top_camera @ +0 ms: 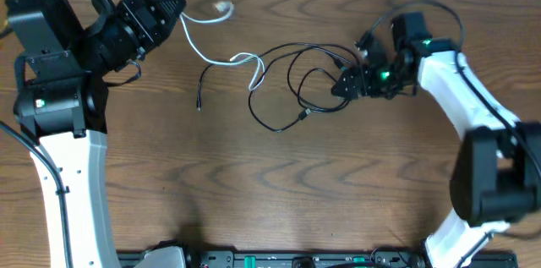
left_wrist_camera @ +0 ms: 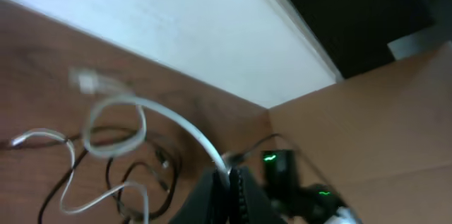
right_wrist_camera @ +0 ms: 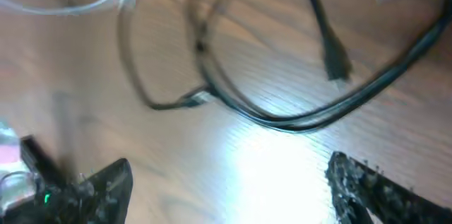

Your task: Untangle cables

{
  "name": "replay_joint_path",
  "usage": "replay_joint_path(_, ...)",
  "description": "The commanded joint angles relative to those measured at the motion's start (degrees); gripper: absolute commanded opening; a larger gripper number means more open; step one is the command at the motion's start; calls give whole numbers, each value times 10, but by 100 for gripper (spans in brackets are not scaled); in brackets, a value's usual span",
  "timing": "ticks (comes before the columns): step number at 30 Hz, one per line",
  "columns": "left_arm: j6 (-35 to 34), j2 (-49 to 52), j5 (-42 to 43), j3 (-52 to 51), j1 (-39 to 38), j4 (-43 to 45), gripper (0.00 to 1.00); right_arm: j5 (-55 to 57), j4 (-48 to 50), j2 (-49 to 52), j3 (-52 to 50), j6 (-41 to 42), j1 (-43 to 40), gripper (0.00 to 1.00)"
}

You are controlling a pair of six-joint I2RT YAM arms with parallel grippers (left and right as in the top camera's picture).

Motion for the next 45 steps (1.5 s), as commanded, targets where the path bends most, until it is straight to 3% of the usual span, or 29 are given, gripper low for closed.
replay_joint_path(1,-5,-3,-12,5,1,-13,7,-39,-16,-99,57,-69,8,85)
replay_joint_path(7,-171,-6,-2,6,1,-1,7,-54,30,-169,61,-78,56,89)
replay_joint_path(10,-214,-7,41,6,1,28,7,-102,78,-167,61,-95,100,92)
replay_joint_path(16,-235,-29,59,6,1,37,7,-115,231,-141,61,-94,189,96)
replay_joint_path(18,-238,-43,59,6,1,37,7,-113,282,-126,61,-87,210,89)
replay_joint_path(22,-238,-78,58,6,1,56,8,-114,355,-94,61,-54,236,86)
replay_joint_path(33,-267,-111,66,6,1,63,7,-77,482,-64,61,-2,320,85)
replay_joint_path(35,-274,-111,70,6,1,63,7,-59,509,-64,61,24,335,79)
replay_joint_path(36,-271,-111,69,5,1,63,7,-49,518,-64,61,44,337,57)
replay_joint_path(37,-269,-110,69,5,1,63,7,-34,521,-64,61,70,338,18)
replay_joint_path(40,-209,-104,52,5,1,60,8,16,497,-65,61,130,325,1)
replay_joint_path(44,-121,-85,-35,5,1,-30,17,71,402,-90,62,134,289,1)
replay_joint_path(45,-108,-77,-71,5,1,-66,24,89,374,-104,64,134,276,1)
